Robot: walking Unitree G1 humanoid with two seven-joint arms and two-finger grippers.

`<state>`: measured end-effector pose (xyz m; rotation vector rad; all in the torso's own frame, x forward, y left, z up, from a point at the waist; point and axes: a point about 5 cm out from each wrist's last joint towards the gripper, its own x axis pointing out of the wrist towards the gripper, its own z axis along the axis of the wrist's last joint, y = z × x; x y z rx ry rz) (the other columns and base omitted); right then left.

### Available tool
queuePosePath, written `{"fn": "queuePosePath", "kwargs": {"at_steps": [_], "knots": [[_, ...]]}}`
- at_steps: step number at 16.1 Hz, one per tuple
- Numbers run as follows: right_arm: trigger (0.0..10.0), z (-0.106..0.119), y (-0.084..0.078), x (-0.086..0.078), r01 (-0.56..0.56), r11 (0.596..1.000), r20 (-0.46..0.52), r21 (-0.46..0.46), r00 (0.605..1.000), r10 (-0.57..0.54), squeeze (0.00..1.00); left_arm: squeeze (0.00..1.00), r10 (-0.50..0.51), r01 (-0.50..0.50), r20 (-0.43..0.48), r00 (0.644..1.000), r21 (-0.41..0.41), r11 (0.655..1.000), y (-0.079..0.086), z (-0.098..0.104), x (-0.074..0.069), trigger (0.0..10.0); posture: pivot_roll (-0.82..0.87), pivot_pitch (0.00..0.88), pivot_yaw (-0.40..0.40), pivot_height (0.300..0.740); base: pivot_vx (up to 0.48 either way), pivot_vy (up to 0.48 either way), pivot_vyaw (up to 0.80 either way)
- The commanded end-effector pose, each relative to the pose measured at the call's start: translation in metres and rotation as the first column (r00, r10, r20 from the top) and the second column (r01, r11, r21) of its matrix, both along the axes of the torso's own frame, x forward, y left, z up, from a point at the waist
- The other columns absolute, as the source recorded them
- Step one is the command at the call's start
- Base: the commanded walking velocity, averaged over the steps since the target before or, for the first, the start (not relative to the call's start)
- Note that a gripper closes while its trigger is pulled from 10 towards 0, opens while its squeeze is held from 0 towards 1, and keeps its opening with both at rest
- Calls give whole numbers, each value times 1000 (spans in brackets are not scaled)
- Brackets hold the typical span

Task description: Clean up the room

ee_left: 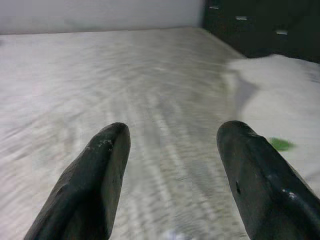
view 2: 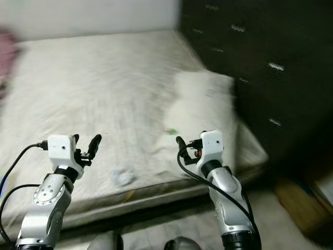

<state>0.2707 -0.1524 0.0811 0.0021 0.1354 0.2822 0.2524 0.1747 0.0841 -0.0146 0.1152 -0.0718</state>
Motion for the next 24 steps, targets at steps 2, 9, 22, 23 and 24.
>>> {"fn": "queuePosePath", "kwargs": {"at_steps": [2,9,22,23,24], "knots": [[10000,1,0,2,10,1000,6,-1,1000,-10,0,0,30,-30,0,1000,-10,1000,3,-1,0,10000,28,71,-33,740,0,0,800],[10000,3,-5,4,70,997,25,14,997,-70,0,0,39,-39,-16,999,-25,999,5,-3,0,10000,28,76,-29,740,0,58,343],[10000,4,-31,-9,275,961,21,11,961,-275,0,0,65,-66,-11,998,-86,994,12,-1,-4,10000,6,84,5,740,0,258,-100],[10000,5,-34,-11,285,959,27,5,958,-285,0,0,59,-61,-16,998,-100,993,13,-2,-6,10000,2,83,6,740,0,0,-800],[10000,6,-36,-13,298,954,26,13,954,-298,0,0,49,-52,-23,999,-117,992,14,-2,-7,10000,2,83,6,740,0,0,-800]]}}
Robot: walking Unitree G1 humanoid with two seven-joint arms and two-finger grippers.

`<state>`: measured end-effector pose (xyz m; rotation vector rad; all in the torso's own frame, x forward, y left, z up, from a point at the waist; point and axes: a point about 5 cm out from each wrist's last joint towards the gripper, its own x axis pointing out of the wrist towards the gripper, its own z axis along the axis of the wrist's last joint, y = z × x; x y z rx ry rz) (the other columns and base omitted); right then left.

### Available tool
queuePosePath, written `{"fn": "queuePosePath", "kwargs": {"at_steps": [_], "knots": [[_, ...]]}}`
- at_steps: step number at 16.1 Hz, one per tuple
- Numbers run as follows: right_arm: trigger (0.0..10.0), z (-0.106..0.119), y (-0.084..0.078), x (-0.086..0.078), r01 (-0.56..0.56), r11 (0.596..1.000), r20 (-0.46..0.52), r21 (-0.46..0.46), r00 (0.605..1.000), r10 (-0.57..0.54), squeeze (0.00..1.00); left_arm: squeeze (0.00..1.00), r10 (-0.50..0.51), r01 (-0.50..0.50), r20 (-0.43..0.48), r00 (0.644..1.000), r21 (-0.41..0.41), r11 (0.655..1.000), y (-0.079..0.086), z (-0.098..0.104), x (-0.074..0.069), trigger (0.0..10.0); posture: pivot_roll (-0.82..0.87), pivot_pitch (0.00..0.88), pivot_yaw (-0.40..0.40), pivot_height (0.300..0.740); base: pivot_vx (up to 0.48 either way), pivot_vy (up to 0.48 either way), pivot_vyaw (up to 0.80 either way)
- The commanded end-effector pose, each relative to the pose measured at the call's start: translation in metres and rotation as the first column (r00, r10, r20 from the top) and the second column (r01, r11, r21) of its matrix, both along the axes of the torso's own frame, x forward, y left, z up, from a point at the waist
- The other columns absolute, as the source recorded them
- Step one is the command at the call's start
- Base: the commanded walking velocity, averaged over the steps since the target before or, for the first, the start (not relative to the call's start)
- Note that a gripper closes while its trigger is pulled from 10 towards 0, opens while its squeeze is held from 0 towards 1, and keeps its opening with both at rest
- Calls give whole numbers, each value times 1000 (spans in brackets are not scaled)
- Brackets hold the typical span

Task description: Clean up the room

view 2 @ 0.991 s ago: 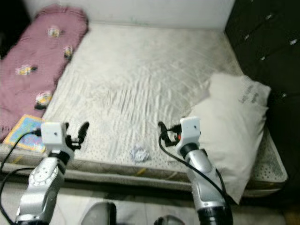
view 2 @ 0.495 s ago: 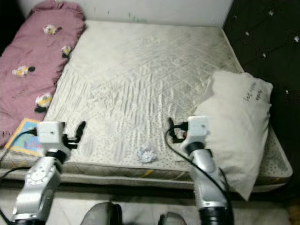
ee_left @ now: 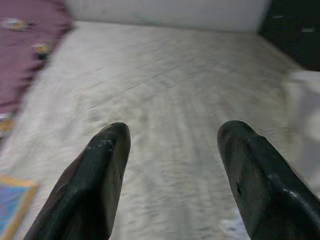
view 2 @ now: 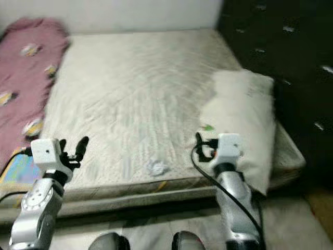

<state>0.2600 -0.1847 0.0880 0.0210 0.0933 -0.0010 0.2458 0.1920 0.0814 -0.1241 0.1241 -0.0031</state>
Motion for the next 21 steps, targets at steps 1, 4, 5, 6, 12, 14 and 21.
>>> {"fn": "queuePosePath", "kwargs": {"at_steps": [1,4,5,6,12,14,21], "knots": [[10000,1,-4,-2,20,1000,-9,4,1000,-20,0,0,-39,39,5,999,47,998,-2,3,0,10000,4,91,-2,740,0,0,0],[10000,8,-2,-1,20,1000,3,16,1000,-20,0,0,-76,73,19,997,111,991,-1,8,8,10000,9,92,-9,740,0,0,0],[10000,13,1,1,8,1000,23,14,1000,-9,0,0,-80,76,31,996,111,991,0,14,11,10000,14,79,-13,740,0,0,0],[10000,17,2,4,10,1000,37,16,999,-11,0,0,-90,78,53,995,192,978,1,21,13,10000,15,75,-15,740,0,0,0],[10000,22,3,9,-6,1000,46,-3,999,6,0,0,-209,182,90,974,242,953,-3,46,40,10000,32,75,-35,740,0,0,0],[10000,22,3,9,-4,1000,49,-6,999,4,0,0,-209,183,76,975,262,948,-6,40,37,10000,26,78,-34,740,0,0,0],[10000,17,-6,1,48,999,36,-11,998,-48,0,0,-32,31,3,999,160,987,7,4,-11,10000,20,97,-24,740,0,0,-229]]}}
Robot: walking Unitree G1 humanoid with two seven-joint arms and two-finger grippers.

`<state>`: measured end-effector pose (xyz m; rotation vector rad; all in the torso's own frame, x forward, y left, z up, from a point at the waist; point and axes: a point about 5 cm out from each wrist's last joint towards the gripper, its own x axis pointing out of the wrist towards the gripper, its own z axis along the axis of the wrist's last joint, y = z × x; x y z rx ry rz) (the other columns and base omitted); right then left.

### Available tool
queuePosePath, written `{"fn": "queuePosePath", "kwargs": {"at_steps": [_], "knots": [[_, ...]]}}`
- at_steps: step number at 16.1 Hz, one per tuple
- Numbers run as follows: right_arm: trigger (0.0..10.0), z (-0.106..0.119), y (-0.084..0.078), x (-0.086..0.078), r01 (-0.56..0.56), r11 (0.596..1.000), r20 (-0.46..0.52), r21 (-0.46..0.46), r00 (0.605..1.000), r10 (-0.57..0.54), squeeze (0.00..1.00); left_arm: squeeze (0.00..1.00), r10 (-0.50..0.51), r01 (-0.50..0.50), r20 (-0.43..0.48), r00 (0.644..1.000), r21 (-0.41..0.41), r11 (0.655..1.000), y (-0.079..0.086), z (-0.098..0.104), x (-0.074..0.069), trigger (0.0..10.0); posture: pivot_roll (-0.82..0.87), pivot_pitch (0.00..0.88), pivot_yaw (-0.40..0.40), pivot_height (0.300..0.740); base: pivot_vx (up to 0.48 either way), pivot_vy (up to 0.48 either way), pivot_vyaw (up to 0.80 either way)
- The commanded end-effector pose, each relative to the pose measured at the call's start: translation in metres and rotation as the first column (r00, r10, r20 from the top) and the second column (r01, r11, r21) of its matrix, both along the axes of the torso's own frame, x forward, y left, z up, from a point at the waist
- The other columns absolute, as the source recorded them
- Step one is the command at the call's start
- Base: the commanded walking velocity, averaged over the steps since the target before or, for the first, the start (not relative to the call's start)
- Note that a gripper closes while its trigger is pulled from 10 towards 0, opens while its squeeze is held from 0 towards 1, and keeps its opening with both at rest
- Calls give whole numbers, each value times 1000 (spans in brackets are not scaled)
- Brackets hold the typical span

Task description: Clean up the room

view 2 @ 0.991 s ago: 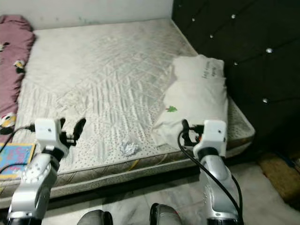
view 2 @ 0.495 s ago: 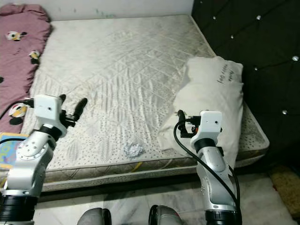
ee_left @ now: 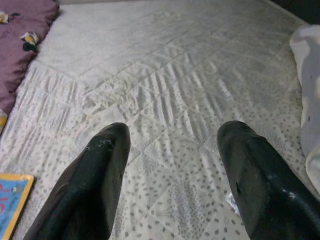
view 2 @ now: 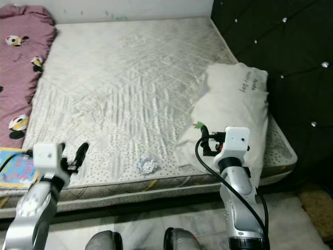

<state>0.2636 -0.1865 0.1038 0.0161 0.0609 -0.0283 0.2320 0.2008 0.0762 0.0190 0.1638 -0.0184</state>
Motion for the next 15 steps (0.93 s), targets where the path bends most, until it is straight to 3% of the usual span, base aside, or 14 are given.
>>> {"fn": "queuePosePath", "kwargs": {"at_steps": [1,6,15], "knots": [[10000,1,-3,-3,13,1000,2,-7,1000,-13,0,0,4,-5,44,999,7,1000,-3,9,2,10000,19,100,-29,740,0,0,0],[10000,3,1,0,-23,1000,13,-20,1000,23,0,0,21,-19,83,996,-26,999,-6,16,13,10000,11,100,-28,740,0,0,0],[10000,0,3,-2,-44,999,19,-16,999,44,0,0,16,-13,89,996,-35,999,-10,17,16,10000,12,100,-26,740,0,0,121]]}}
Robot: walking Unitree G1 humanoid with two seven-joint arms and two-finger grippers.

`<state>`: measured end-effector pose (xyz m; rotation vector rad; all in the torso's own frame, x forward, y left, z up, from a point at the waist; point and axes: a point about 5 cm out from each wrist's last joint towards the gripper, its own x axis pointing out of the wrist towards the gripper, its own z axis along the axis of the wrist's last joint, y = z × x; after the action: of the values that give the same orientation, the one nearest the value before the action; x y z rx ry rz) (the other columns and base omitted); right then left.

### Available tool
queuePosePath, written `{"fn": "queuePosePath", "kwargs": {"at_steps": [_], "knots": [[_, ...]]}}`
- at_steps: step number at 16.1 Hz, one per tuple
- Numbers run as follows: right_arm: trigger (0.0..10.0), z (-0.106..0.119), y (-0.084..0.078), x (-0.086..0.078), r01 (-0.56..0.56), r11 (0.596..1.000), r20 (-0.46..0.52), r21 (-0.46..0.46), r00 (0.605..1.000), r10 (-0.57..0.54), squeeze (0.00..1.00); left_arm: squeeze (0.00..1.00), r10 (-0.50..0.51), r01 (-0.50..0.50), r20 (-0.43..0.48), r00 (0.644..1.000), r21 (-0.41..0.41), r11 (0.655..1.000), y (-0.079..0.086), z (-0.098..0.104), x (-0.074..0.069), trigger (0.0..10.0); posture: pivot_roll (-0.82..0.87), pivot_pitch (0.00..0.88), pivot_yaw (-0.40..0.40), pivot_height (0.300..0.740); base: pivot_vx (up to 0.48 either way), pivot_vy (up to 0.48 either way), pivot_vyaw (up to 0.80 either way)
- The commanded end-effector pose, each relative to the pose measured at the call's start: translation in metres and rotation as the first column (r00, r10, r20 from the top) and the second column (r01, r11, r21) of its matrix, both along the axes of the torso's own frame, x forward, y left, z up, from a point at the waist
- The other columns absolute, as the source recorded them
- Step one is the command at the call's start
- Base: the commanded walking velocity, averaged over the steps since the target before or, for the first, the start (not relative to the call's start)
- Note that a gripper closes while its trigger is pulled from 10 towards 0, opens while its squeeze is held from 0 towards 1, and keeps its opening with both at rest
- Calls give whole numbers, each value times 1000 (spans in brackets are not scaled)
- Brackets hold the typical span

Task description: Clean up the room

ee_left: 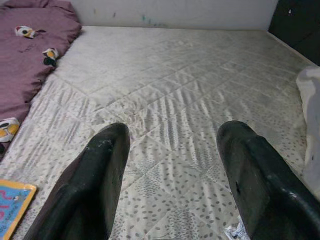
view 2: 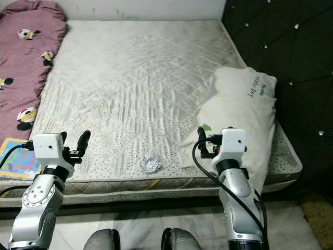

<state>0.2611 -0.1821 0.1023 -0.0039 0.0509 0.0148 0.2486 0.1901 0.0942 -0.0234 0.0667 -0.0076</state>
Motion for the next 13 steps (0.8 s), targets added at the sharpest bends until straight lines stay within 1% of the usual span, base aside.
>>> {"fn": "queuePosePath", "kwargs": {"at_steps": [1,2,3,5,10,13], "knots": [[10000,1,0,-1,-10,1000,5,-3,1000,10,0,0,2,-2,-8,1000,9,1000,0,-2,-1,10000,11,101,-26,740,0,0,0],[10000,1,1,-1,-17,1000,3,-2,1000,17,0,0,3,-3,-8,1000,9,1000,1,-1,-1,10000,11,101,-26,740,0,0,0],[10000,0,2,-1,-20,1000,1,-1,1000,20,0,0,4,-4,-9,1000,10,1000,0,-2,-1,10000,11,101,-26,730,0,0,0],[10000,0,3,-1,-28,1000,1,6,1000,28,0,0,2,-2,-10,1000,12,1000,0,-2,-1,10000,11,101,-26,701,0,0,0],[10000,1,3,2,-36,999,3,9,999,36,0,0,-1,1,-11,1000,9,1000,-2,-2,0,10000,15,97,-32,646,0,0,0],[10000,0,4,3,-44,999,2,9,999,44,0,0,22,-22,0,1000,6,1000,0,-1,1,10000,16,96,-32,646,0,0,0]]}}
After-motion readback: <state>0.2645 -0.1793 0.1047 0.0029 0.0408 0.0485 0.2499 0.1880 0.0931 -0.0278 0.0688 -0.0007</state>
